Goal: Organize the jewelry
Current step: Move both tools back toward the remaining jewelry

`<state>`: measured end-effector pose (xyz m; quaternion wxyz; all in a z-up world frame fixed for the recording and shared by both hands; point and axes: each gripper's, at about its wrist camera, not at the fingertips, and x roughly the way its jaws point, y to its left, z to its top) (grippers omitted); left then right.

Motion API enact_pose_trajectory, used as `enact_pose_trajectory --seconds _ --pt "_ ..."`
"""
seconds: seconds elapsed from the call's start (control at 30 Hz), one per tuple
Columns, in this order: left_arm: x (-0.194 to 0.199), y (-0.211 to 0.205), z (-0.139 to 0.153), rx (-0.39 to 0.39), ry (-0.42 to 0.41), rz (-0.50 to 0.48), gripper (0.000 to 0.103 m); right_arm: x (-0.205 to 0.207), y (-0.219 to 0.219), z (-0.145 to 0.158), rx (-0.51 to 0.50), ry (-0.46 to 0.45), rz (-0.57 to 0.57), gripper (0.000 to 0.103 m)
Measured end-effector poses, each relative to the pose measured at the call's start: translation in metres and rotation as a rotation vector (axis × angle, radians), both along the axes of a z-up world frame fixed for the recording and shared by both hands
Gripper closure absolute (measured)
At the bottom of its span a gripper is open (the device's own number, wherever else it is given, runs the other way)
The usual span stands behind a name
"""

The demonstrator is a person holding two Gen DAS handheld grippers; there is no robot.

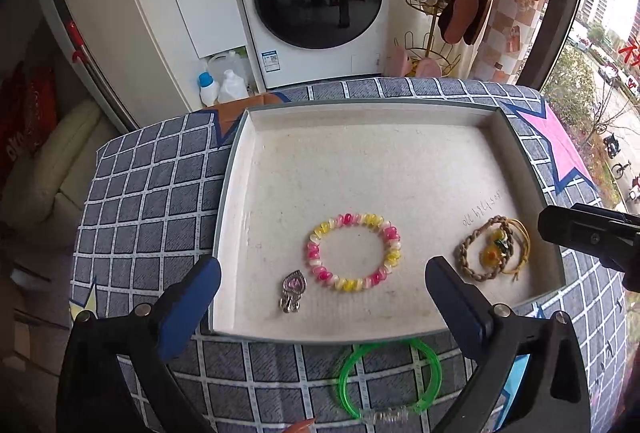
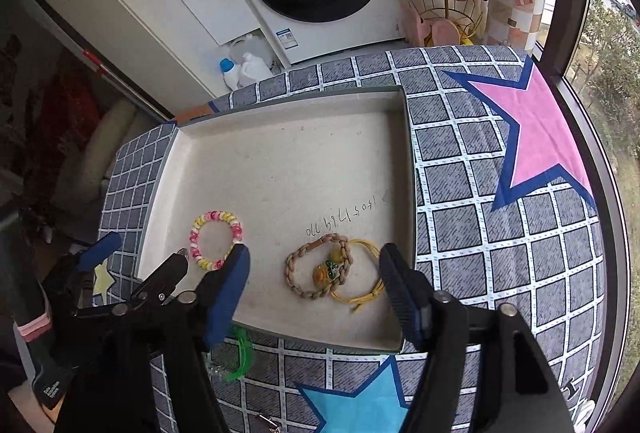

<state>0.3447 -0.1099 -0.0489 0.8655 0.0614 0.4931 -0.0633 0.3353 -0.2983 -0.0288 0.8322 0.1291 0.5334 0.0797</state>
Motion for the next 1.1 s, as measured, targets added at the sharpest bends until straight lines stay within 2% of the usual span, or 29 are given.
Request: enact_pose_trajectory --seconds 0.4,0.77,1.1 --pt "-0.059 0.022 0.010 0.034 0.008 0.002 0.000 -0.047 -0.001 0.010 0.020 0.028 -0.020 0.024" --pt "-0.133 0.060 -0.013 0.014 0.120 0.012 0.000 -0.113 0.007 0.007 -0.009 0.077 -0.006 0.024" --pt "-0.185 0.069 -0.041 -0.036 0.231 0.056 0.000 -0.167 0.006 -0.021 -0.040 0.178 -0.033 0.024"
